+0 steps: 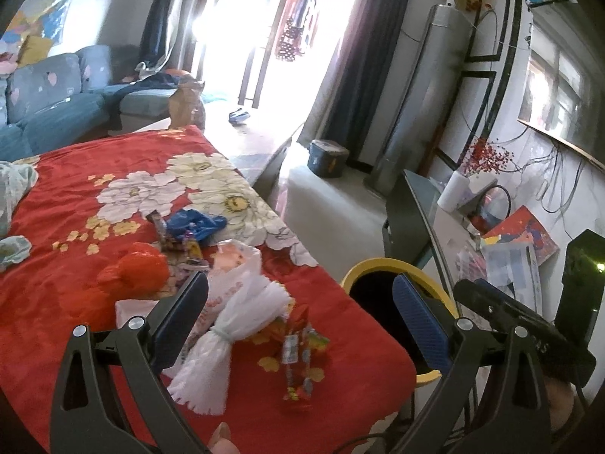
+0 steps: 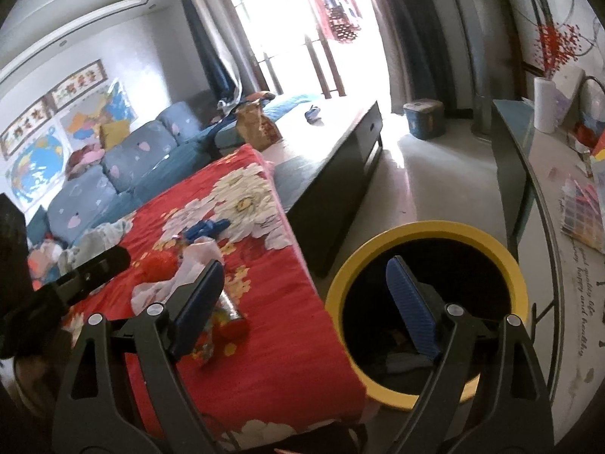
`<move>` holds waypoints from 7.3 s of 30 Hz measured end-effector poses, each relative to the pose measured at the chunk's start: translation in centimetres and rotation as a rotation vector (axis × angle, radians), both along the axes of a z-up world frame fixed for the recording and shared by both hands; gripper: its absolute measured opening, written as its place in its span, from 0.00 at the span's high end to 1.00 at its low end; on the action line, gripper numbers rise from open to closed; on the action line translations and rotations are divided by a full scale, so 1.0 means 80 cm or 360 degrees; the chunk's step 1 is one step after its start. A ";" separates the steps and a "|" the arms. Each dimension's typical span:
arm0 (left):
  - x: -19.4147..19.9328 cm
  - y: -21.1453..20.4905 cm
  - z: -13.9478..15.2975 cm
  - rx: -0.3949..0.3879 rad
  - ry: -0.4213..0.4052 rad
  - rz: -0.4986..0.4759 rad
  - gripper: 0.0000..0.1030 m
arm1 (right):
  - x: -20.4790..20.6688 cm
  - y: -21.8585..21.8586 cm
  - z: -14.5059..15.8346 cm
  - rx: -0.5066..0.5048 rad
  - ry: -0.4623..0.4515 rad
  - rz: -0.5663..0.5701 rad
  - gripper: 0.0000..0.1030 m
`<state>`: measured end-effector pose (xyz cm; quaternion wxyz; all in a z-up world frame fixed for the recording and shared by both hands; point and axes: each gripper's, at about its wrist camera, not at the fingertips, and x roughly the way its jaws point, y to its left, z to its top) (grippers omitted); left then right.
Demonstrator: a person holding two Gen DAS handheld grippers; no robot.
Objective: Collect trash
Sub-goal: 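Move both tools back over the remaining trash on the table, then grasp the red plastic bag with the left tool while the right tool grasps the white mesh bag bundle, then carry the red bag and white mesh bundle in both tools over the bin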
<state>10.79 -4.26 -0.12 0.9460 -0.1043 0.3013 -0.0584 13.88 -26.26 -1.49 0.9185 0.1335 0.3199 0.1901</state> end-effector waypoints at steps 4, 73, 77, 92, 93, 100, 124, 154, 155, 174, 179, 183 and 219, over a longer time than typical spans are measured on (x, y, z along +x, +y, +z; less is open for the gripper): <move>-0.004 0.013 -0.002 0.0004 0.0001 0.0031 0.07 | -0.006 0.012 0.000 -0.0013 0.0001 0.0040 0.22; 0.005 0.238 -0.129 -0.0329 0.0376 0.0437 0.73 | -0.031 0.245 -0.083 -0.0160 0.0318 0.0732 0.86; 0.003 0.234 -0.125 -0.0328 0.0337 0.0404 0.86 | -0.033 0.243 -0.081 -0.0171 0.0286 0.0749 0.89; -0.019 0.232 -0.078 -0.0293 0.0144 0.0411 0.89 | -0.044 0.234 -0.059 -0.0189 0.0174 0.0785 0.93; -0.020 0.232 -0.075 -0.0293 0.0135 0.0409 0.89 | -0.045 0.234 -0.058 -0.0189 0.0168 0.0787 0.93; -0.027 0.225 -0.054 -0.0286 0.0071 0.0383 0.89 | -0.049 0.225 -0.042 -0.0194 0.0107 0.0786 0.94; -0.039 0.178 -0.006 -0.0237 -0.0051 0.0246 0.89 | -0.035 0.176 -0.011 -0.0144 0.0030 0.0662 0.95; -0.016 0.074 0.008 -0.0142 -0.0060 -0.0027 0.90 | 0.007 0.050 -0.001 -0.0068 0.0067 0.0277 0.95; -0.015 0.069 0.009 -0.0137 -0.0059 -0.0038 0.90 | 0.006 0.046 -0.002 -0.0063 0.0068 0.0261 0.95; 0.026 -0.029 -0.009 -0.0027 0.0015 -0.0263 0.90 | 0.024 -0.040 -0.029 -0.0030 0.0186 0.0016 0.95; 0.034 -0.050 -0.017 0.0003 0.0040 -0.0297 0.90 | 0.027 -0.059 -0.041 -0.0015 0.0219 -0.0041 0.95; 0.038 -0.064 -0.020 0.0017 0.0050 -0.0323 0.90 | 0.029 -0.071 -0.047 -0.0005 0.0235 -0.0072 0.95; 0.085 -0.158 -0.060 0.0172 0.0204 -0.0465 0.90 | 0.038 -0.114 -0.094 0.0020 0.0368 -0.0147 0.95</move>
